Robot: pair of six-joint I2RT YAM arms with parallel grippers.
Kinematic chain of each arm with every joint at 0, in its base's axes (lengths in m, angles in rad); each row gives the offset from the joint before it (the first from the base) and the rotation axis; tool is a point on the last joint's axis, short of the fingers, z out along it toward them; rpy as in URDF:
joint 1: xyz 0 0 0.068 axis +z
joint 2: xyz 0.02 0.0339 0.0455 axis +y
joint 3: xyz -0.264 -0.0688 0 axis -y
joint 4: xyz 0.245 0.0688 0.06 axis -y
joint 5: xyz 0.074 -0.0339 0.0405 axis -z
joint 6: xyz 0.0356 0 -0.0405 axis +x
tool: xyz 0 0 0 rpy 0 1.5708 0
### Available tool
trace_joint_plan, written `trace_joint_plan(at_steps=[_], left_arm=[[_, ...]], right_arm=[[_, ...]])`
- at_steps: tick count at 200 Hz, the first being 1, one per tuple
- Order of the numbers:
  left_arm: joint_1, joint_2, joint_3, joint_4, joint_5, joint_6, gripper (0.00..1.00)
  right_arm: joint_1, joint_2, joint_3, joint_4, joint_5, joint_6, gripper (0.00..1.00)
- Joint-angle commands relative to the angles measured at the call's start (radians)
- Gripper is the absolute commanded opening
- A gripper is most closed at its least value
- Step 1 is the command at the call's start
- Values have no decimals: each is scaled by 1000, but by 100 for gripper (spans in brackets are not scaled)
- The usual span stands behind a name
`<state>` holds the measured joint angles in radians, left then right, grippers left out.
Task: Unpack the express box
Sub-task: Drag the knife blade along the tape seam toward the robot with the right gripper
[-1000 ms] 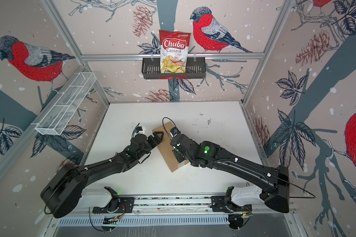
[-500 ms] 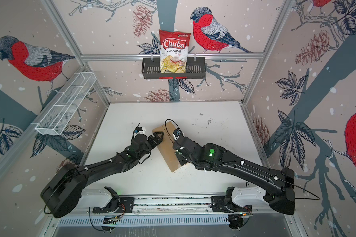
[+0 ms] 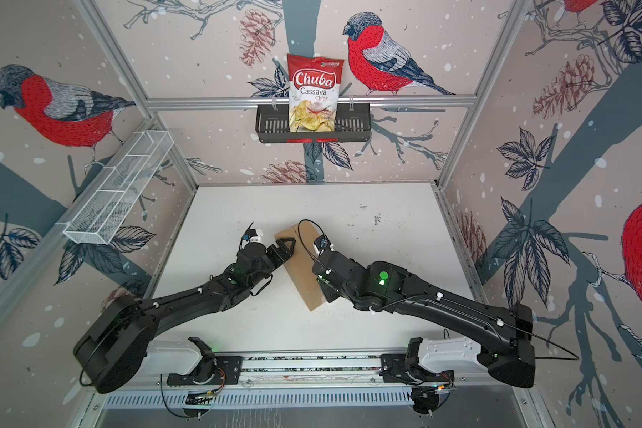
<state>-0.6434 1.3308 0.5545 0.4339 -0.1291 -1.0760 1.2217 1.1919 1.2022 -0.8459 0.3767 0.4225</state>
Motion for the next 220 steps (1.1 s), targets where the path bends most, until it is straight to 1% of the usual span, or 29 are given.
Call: trace_joint_plan(at_steps=[1, 220], left_arm=[[-1, 4, 1, -60, -16, 2, 93], [-10, -8, 1, -100, -74, -4, 93]], right_arm=[[8, -9, -5, -31, 14, 28, 0], [118, -66, -11, -147, 62, 170, 0]])
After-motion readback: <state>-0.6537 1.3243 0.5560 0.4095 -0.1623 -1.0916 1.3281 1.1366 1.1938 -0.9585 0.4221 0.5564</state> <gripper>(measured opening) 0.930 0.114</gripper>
